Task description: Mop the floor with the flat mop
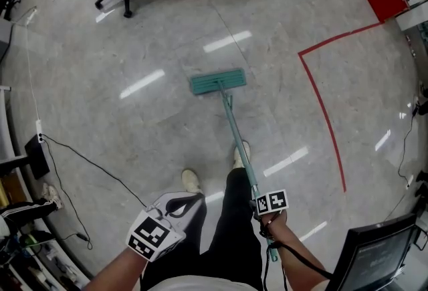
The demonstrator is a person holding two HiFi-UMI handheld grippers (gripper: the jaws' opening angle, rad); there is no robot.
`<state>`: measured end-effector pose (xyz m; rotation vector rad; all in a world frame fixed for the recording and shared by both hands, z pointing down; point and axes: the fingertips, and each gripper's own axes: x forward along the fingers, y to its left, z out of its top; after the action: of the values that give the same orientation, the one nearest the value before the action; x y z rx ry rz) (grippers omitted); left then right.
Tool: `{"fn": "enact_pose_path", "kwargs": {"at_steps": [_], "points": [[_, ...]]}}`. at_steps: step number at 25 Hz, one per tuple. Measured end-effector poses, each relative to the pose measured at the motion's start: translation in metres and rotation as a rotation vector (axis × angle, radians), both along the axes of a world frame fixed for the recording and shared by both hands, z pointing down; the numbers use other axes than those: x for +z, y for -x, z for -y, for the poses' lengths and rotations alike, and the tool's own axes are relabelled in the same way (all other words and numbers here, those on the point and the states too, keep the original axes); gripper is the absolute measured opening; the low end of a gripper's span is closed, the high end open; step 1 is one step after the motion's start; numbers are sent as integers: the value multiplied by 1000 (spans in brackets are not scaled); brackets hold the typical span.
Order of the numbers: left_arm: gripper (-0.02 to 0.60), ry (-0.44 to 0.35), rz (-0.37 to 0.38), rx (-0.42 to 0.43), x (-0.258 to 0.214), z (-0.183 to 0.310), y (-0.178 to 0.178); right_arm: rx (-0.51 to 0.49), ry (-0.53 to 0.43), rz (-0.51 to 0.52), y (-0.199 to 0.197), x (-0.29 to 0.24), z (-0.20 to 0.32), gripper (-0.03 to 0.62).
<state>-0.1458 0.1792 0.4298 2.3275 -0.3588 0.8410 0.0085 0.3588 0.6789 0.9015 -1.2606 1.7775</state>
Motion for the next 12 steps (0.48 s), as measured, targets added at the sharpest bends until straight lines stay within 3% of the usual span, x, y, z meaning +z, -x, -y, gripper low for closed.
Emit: {"fn": "enact_pose_path", "kwargs": {"at_steps": [12], "points": [[3, 20, -20, -23, 1, -1, -7, 10, -13, -1, 9, 17, 50, 46]]}}
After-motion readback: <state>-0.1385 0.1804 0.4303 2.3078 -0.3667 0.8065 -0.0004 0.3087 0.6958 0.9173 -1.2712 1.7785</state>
